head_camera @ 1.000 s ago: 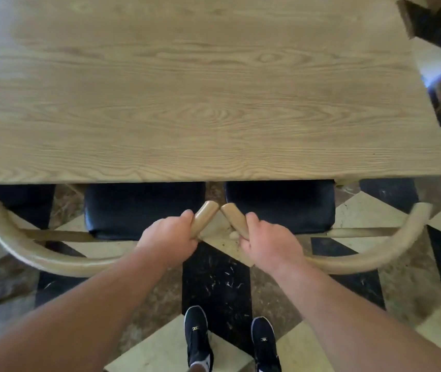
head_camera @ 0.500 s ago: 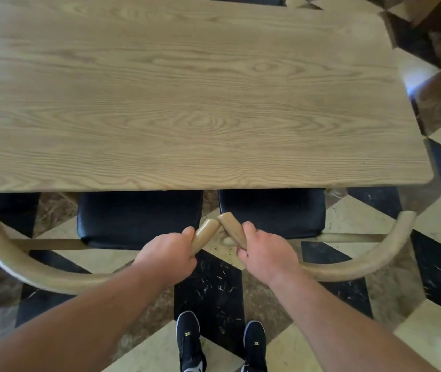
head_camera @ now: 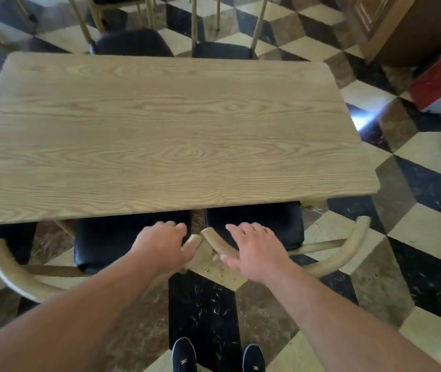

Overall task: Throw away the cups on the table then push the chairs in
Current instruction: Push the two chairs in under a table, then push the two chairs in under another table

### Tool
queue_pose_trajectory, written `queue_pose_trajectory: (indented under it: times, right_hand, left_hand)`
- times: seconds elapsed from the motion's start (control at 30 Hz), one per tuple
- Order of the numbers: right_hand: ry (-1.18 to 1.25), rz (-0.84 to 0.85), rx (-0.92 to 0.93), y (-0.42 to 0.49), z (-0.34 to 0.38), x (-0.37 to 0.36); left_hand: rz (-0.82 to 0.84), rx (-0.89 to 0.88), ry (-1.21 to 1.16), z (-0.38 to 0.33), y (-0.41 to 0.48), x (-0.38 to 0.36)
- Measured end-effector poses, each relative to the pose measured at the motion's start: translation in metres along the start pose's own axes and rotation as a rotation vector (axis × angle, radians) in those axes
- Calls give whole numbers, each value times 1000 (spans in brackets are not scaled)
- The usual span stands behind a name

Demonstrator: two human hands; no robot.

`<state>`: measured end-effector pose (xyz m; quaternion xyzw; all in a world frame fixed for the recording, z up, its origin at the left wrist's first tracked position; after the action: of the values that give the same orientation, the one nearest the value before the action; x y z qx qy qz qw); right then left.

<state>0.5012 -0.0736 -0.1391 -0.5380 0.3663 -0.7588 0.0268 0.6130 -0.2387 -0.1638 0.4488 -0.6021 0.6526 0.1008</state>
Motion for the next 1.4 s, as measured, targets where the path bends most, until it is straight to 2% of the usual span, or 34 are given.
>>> queue_pose_trajectory:
  times: [0.07,0.17,0.33,0.57,0.73,0.9,1.13,1.4]
  right_hand:
    - [75,-78,-8,-28,-20,34]
    - [137,-152,-72,-71,-67,80]
    - [132,-280,-153,-167,-169,154]
    - [138,-471,-296,-341,-372,228]
    - [129,-529,-516,-457,-522,240]
    - [295,-545,-717,-545,-634,226]
    - [272,-472,-809,-576,-737,205]
    - [346,-422,-876,-526,-870,211]
  left_hand:
    - [-100,-45,-23,-20,-12,50]
    - [-147,-104,5,-69,-30,114]
    - [-189,-181,88,-201,-57,207]
    - [-280,-281,223,-458,-95,312]
    - [-360,-372,300,-645,-112,354]
    - [-409,-466,409,-789,-115,367]
    - [-336,-578,503,-917,-47,370]
    - [-220,-624,404,-992,100,398]
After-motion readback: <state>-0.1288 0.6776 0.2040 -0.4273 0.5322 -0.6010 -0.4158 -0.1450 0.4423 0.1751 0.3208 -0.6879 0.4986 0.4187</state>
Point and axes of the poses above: each hand's wrist, its own y-axis towards the middle knuckle, its own x-axis out of the back of the hand, z = x × y, the point moved 10 cm from there along y, towards the middle knuckle, and after that the axes turned 12 degrees about z, right-handed, at the moved point
